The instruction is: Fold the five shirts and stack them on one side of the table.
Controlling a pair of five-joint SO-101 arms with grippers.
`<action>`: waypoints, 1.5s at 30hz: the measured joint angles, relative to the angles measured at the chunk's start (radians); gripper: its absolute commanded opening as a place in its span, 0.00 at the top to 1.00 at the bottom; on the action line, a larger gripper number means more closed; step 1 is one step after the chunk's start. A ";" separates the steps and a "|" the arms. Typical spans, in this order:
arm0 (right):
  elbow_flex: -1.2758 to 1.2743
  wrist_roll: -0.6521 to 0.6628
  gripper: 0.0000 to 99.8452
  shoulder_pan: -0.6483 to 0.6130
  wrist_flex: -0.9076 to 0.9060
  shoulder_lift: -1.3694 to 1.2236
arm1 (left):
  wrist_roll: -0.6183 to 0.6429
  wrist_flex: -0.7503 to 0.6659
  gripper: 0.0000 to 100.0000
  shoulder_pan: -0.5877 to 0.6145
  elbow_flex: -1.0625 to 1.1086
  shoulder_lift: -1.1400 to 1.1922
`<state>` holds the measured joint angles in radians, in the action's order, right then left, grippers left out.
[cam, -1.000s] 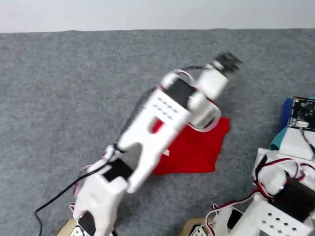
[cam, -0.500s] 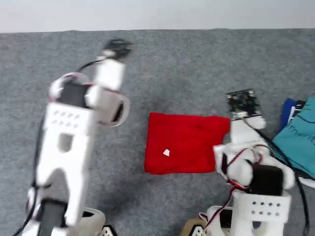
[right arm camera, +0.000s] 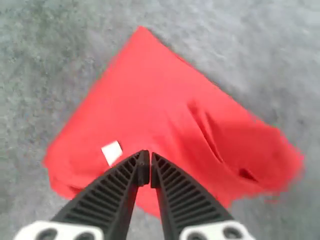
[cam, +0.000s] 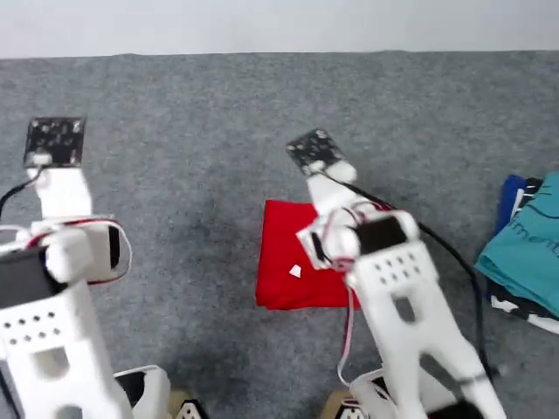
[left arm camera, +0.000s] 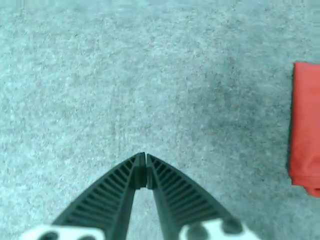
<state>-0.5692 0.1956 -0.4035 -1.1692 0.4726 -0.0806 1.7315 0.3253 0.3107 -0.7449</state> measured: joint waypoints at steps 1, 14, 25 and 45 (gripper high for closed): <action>0.015 0.000 0.99 -0.012 0.017 -0.046 | 0.000 0.000 1.00 0.008 0.017 -0.017; 0.058 0.040 0.99 0.132 -0.066 -0.354 | 0.000 0.002 1.00 0.014 0.071 -0.098; 0.189 0.273 0.99 0.419 -0.351 -0.288 | 0.000 0.002 1.00 0.014 0.071 -0.098; 0.227 0.107 0.99 0.284 -0.120 -0.496 | 0.000 0.002 1.00 0.014 0.071 -0.098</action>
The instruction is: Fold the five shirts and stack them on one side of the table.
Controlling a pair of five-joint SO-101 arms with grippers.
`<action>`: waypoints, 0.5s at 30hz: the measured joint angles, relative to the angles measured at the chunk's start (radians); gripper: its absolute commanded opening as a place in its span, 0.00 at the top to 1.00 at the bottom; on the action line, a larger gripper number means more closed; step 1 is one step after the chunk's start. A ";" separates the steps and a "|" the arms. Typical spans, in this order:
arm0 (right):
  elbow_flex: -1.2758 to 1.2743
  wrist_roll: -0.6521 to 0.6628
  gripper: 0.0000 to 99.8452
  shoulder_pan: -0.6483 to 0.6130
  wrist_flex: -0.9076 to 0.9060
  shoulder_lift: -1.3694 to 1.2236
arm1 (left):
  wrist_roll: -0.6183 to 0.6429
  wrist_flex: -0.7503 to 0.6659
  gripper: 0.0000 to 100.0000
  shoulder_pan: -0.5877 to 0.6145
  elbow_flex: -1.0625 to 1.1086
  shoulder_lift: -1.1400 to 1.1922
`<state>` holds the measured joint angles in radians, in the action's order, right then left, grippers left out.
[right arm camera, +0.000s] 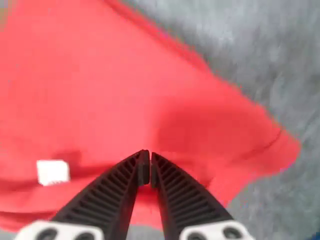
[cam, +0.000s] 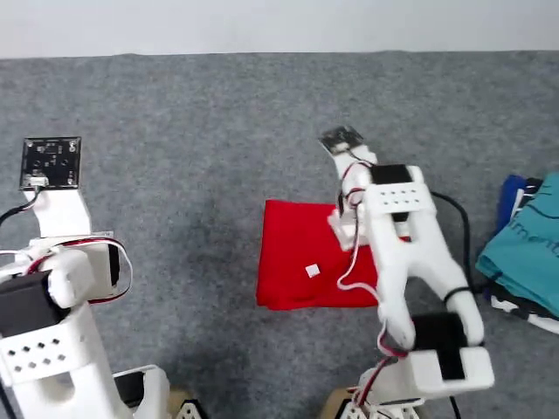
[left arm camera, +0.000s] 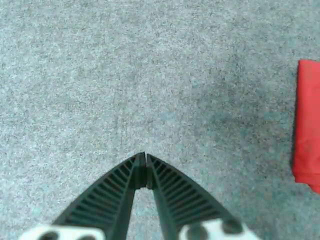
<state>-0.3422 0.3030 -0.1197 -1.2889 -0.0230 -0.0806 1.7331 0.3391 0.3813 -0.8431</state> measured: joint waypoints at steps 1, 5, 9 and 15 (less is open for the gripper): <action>0.000 0.000 0.99 0.021 -0.025 -0.003 | 0.000 0.000 1.00 0.000 0.000 0.000; 0.000 0.026 0.99 0.103 -0.163 -0.005 | 0.000 0.000 1.00 0.000 0.000 0.000; 0.003 0.140 0.99 0.178 -0.356 0.006 | 0.000 0.000 1.00 0.000 0.000 0.000; 0.048 0.212 0.99 0.213 -0.454 0.153 | 0.000 0.000 1.00 0.000 0.000 0.000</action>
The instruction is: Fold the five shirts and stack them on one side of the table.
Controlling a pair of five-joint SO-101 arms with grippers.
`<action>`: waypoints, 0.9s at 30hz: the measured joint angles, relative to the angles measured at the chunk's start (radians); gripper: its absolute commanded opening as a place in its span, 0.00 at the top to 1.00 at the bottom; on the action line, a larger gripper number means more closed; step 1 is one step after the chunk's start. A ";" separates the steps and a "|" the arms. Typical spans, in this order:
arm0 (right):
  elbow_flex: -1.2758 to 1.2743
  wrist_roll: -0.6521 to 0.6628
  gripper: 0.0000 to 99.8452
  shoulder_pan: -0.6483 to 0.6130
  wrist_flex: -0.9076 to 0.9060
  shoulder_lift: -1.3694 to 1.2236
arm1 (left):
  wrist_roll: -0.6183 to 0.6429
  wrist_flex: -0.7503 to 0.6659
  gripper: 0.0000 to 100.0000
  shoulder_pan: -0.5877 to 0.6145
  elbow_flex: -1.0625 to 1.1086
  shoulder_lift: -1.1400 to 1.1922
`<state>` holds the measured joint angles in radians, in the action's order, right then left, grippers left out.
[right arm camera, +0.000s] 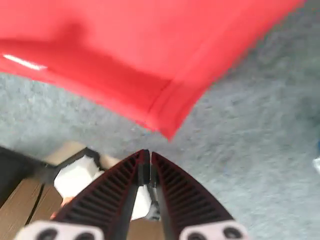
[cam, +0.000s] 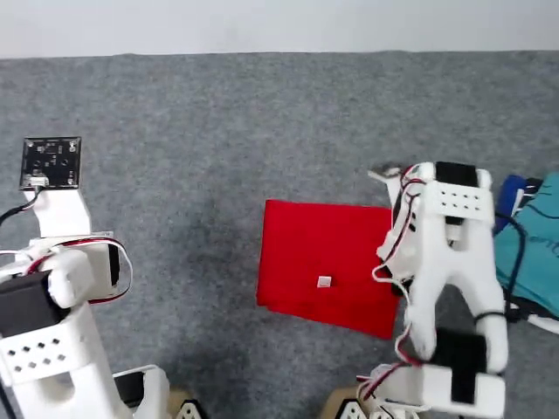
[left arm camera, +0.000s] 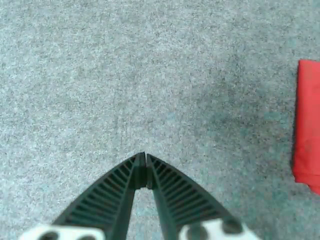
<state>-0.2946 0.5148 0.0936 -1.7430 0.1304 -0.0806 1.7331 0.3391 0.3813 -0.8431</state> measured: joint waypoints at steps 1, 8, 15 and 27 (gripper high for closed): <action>0.000 0.000 0.99 -0.014 0.011 0.023 | 0.000 0.000 1.00 0.000 0.000 0.000; 0.000 -0.172 0.99 -0.176 0.210 0.023 | 0.000 0.000 1.00 0.000 0.002 0.000; 0.000 -0.261 0.99 -0.242 0.195 -0.222 | 0.000 0.000 1.00 0.000 0.002 0.000; -0.127 -0.086 0.99 -0.137 -0.008 -0.247 | 0.000 0.000 1.00 0.000 0.002 0.000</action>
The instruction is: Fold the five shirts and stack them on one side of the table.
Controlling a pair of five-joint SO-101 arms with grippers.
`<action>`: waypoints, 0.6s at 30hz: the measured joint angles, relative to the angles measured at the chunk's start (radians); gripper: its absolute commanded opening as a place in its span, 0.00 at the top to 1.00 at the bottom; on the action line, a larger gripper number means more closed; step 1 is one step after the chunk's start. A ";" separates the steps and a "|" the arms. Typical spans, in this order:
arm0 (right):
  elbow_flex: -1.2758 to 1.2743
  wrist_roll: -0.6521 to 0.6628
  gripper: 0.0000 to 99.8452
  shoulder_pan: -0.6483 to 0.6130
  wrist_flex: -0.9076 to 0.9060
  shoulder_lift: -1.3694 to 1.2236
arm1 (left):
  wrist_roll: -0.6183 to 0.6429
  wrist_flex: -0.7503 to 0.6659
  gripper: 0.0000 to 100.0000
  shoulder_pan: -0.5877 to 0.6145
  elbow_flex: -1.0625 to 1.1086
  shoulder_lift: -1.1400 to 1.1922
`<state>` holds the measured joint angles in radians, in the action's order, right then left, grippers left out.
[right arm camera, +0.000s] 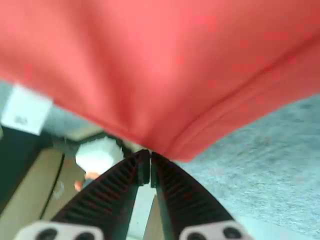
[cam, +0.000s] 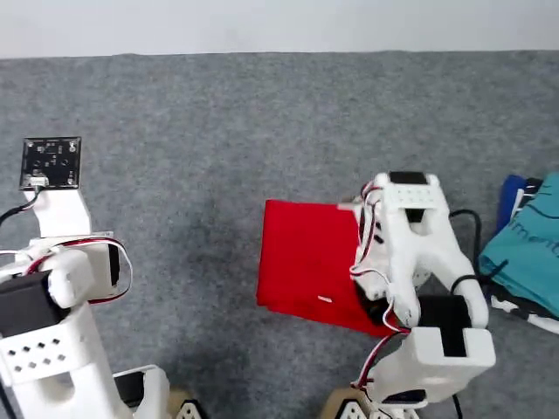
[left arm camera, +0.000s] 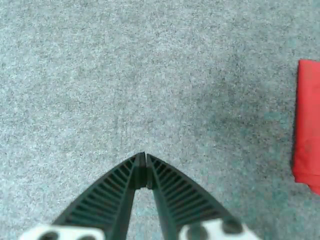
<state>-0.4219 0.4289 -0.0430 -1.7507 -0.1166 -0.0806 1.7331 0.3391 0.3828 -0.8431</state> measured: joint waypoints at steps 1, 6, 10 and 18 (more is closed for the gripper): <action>-0.005 0.009 0.99 0.000 0.000 0.000 | 0.000 0.000 1.00 0.000 0.000 0.000; 0.008 0.008 0.99 0.009 -0.003 0.083 | -0.075 0.000 1.00 0.000 0.000 0.000; 0.100 -0.011 0.99 -0.014 -0.003 0.210 | -0.095 0.000 1.00 0.000 0.000 0.000; 0.141 -0.054 0.99 -0.233 0.032 0.288 | -0.095 0.000 1.00 0.000 0.000 0.000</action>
<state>-0.2808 0.3751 -0.2762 -1.7185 0.1718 -0.1757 1.7331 0.3391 0.3828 -0.8431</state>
